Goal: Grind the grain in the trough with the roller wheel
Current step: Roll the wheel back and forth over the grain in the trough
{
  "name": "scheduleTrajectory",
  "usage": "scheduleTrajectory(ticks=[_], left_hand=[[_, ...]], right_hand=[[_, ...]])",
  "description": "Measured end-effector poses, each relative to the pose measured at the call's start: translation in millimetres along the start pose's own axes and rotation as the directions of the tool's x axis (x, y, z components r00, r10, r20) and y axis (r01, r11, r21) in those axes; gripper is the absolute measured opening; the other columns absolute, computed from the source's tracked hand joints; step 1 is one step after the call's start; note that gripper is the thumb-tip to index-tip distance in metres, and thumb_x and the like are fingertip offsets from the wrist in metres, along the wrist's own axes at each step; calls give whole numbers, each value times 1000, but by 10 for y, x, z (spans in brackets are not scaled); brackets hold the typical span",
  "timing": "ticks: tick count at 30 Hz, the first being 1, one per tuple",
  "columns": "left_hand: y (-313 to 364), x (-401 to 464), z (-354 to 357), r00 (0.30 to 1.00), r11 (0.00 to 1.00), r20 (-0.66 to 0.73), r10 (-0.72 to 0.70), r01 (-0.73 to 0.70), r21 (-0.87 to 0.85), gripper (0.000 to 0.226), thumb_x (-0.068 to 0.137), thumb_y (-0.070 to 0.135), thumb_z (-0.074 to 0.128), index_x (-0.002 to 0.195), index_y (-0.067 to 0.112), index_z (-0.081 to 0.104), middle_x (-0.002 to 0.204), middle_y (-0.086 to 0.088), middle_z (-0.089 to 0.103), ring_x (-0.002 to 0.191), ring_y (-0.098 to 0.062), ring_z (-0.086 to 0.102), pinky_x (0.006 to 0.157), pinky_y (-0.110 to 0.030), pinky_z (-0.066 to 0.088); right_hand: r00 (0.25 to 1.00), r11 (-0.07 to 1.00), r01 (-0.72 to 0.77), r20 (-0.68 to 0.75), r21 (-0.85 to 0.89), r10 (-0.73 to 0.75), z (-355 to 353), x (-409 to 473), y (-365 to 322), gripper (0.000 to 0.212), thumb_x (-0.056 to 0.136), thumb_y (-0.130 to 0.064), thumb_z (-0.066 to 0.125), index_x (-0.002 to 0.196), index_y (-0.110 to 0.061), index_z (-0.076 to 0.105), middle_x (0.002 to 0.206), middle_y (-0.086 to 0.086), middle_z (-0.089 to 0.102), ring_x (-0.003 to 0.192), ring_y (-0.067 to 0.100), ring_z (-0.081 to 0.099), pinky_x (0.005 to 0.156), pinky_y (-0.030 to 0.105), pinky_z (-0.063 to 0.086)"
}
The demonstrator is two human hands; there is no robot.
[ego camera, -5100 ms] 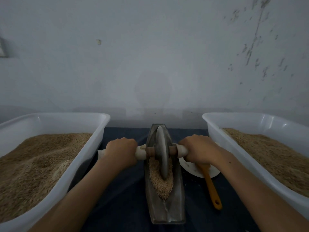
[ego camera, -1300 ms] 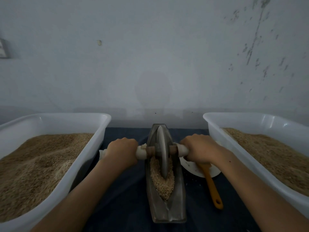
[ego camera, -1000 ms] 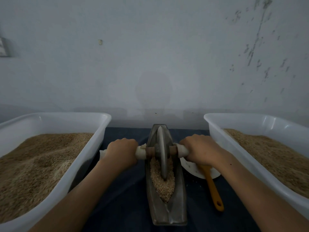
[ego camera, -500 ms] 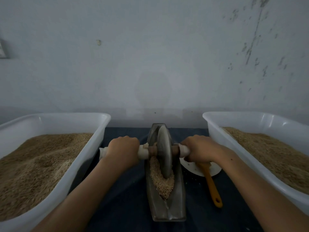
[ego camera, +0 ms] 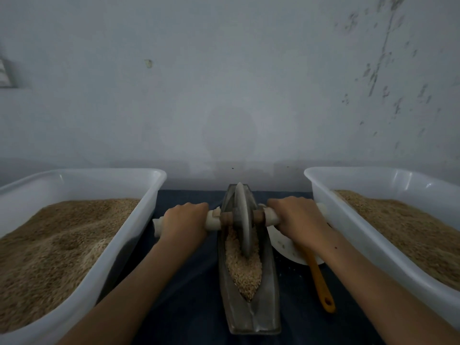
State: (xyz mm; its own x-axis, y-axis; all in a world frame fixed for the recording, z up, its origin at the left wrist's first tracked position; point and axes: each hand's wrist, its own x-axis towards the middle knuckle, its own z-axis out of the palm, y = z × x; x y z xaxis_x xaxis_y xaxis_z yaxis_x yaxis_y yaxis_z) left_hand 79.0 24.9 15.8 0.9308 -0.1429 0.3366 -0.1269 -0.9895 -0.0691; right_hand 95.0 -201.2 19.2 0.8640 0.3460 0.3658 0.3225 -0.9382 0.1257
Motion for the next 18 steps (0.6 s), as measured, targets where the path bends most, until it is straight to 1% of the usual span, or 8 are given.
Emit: scheduleTrajectory(ticks=[2, 4, 6, 9, 12, 13, 15, 18], left_hand=[[-11, 2, 10, 1000, 1000, 3, 0, 0, -2, 13, 89, 29, 55, 99, 22, 53, 98, 2, 62, 90, -18, 60, 70, -27, 40], [-38, 14, 2, 998, 1000, 58, 7, -7, 3, 15, 87, 29, 57, 100, 21, 55, 99, 2, 63, 91, -18, 61, 72, -27, 42], [-60, 20, -24, 989, 1000, 145, 24, -26, 14, 21, 84, 30, 61, 103, 20, 58, 99, 1, 63, 91, -17, 61, 72, -27, 43], [-73, 30, -76, 967, 998, 251, 47, -52, 16, 30, 80, 32, 66, 107, 20, 58, 96, 2, 62, 83, -15, 57, 72, -27, 43], [-75, 51, -87, 959, 998, 277, 53, -58, 10, 33, 78, 33, 68, 107, 20, 58, 85, 5, 54, 77, -13, 51, 73, -27, 45], [-73, 55, -82, 959, 999, 279, 48, -53, 8, 33, 79, 33, 68, 107, 20, 58, 84, 6, 53, 78, -13, 52, 74, -27, 46], [-66, 56, -65, 967, 999, 252, 34, -37, 8, 28, 80, 33, 67, 104, 21, 59, 86, 5, 56, 80, -14, 56, 74, -28, 47], [-61, 44, -27, 987, 1000, 160, 14, -14, -1, 20, 83, 31, 61, 100, 21, 58, 96, 2, 62, 88, -18, 61, 72, -28, 45]], right_hand=[[1000, 1000, -2, 16, -2, 2, -14, -1, -6, 11, 90, -23, 52, 84, -27, 44, 88, -3, 61, 82, 20, 59, 67, 31, 41], [998, 1000, 8, 62, -16, -7, -56, 0, -13, 4, 90, -24, 52, 90, -26, 50, 92, -2, 62, 87, 21, 60, 70, 32, 43], [986, 999, 19, 167, -27, -14, -128, 6, -24, 9, 89, -23, 54, 97, -25, 56, 97, -1, 63, 90, 21, 60, 68, 31, 40], [940, 1000, 15, 341, 3, -15, -228, 4, -21, 16, 85, -21, 59, 100, -24, 61, 94, -1, 63, 82, 17, 58, 63, 28, 38], [912, 1000, 8, 410, 27, -18, -247, -4, -16, 19, 83, -21, 62, 102, -24, 62, 91, -1, 63, 81, 16, 60, 58, 26, 39], [915, 1000, 7, 403, 24, -16, -236, -3, -16, 19, 84, -21, 61, 102, -24, 62, 90, -2, 62, 80, 16, 59, 59, 26, 40], [940, 1000, 9, 342, 7, -11, -202, 4, -21, 16, 85, -20, 59, 100, -26, 61, 86, -3, 60, 78, 15, 57, 61, 27, 38], [988, 999, 25, 150, -22, -21, -110, 7, -19, 8, 87, -21, 54, 92, -28, 54, 90, -3, 62, 82, 19, 59, 63, 28, 35]])
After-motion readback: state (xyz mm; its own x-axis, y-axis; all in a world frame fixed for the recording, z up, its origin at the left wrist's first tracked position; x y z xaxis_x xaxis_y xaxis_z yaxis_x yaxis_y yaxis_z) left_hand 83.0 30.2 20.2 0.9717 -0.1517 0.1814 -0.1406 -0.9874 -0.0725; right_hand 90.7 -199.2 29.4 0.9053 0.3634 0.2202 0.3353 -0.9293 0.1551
